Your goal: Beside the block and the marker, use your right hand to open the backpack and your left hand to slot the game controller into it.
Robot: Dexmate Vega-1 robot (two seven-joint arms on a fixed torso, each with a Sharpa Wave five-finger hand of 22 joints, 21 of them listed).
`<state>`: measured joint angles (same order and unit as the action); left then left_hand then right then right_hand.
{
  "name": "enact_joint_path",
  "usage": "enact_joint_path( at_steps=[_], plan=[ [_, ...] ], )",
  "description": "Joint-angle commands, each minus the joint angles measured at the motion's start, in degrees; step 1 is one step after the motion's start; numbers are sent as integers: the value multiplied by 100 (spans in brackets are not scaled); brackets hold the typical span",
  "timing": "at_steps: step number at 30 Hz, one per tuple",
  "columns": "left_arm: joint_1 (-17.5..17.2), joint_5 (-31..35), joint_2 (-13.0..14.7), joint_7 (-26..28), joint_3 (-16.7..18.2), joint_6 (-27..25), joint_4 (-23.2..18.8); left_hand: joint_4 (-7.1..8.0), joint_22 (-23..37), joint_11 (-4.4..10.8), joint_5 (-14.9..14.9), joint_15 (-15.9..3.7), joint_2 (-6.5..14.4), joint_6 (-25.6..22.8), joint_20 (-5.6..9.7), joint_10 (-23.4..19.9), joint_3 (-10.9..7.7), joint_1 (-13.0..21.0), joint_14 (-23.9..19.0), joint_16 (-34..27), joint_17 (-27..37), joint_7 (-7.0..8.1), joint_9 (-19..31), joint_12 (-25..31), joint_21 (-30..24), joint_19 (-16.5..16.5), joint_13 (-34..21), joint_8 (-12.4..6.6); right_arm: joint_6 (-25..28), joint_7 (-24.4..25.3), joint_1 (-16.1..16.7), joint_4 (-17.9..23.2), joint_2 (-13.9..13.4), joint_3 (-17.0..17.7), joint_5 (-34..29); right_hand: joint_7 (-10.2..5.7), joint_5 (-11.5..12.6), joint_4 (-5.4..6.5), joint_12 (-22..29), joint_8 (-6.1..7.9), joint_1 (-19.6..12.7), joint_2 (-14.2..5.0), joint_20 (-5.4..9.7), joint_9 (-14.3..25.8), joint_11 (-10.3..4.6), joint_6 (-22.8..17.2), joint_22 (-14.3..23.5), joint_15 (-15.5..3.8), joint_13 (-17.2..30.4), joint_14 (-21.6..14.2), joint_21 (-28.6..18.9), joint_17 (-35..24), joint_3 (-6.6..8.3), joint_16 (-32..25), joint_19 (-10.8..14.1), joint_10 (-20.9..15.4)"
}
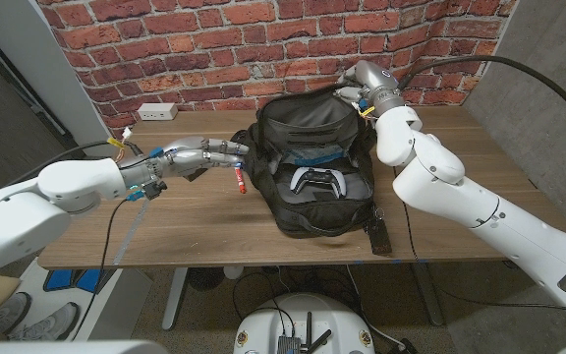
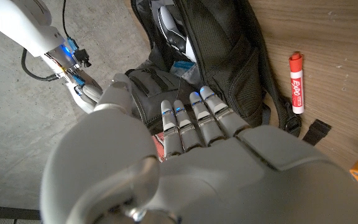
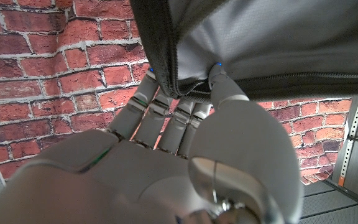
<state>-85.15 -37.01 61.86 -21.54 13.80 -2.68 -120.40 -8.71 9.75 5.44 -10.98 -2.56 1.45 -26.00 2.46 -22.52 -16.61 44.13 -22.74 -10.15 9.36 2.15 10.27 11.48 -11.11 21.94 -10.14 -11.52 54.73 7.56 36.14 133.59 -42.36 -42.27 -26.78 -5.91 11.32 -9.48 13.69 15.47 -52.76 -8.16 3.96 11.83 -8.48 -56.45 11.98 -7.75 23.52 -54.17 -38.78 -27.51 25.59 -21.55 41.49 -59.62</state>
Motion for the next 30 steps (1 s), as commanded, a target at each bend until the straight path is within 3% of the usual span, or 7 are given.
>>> enact_joint_path(
  at_steps=[1, 14, 20, 30],
  plan=[
    [-198, 436, -389, 160, 252, -111, -68, -9, 17, 3, 10, -405, 35, -44, 357, -55, -4, 13, -30, -18, -5, -10, 14, 9, -43, 39, -11, -11, -107, 110, 211, 122, -76, 10, 3, -21, 55, 9, -19, 16, -4, -30, 760, 25, 6, -33, 3, -459, 29, -15, -40, -7, 38, 38, -43, -27],
    [-395, 849, -749, 534, 411, -233, -242, -8, 19, -16, 16, -391, 46, -40, 355, -10, -2, -3, -6, 1, -5, -19, 16, -19, -39, 43, -13, 9, -376, 401, 592, 103, -56, 158, 20, -53, 57, 11, -44, 2, 11, -18, 764, 26, 4, -21, -6, -458, 28, 7, -68, -9, 38, 56, -74, 1],
    [-411, 975, -952, 742, 366, -155, -257, 31, 21, -31, 30, -349, 65, 9, 357, 92, 23, -98, 110, 37, 2, -1, 18, -62, -17, -1, -15, 48, -849, 736, 927, 22, -95, 335, 68, -54, 60, 10, -45, 0, 11, -18, 762, 27, -2, -24, -10, -463, 25, 23, -73, -6, 44, 68, -100, -14],
    [-326, 1088, -1103, 974, 236, -98, -195, 65, 21, -10, 40, -325, 85, 67, 345, 145, 39, -192, 161, 41, 6, 9, 18, -77, 1, -44, -16, 79, -1040, 915, 1328, 81, -88, 560, 100, -64, 65, 11, -46, -1, 26, -2, 761, 28, 1, -35, -18, -459, 36, 53, -91, -4, 42, 89, -129, -19]
  ],
)
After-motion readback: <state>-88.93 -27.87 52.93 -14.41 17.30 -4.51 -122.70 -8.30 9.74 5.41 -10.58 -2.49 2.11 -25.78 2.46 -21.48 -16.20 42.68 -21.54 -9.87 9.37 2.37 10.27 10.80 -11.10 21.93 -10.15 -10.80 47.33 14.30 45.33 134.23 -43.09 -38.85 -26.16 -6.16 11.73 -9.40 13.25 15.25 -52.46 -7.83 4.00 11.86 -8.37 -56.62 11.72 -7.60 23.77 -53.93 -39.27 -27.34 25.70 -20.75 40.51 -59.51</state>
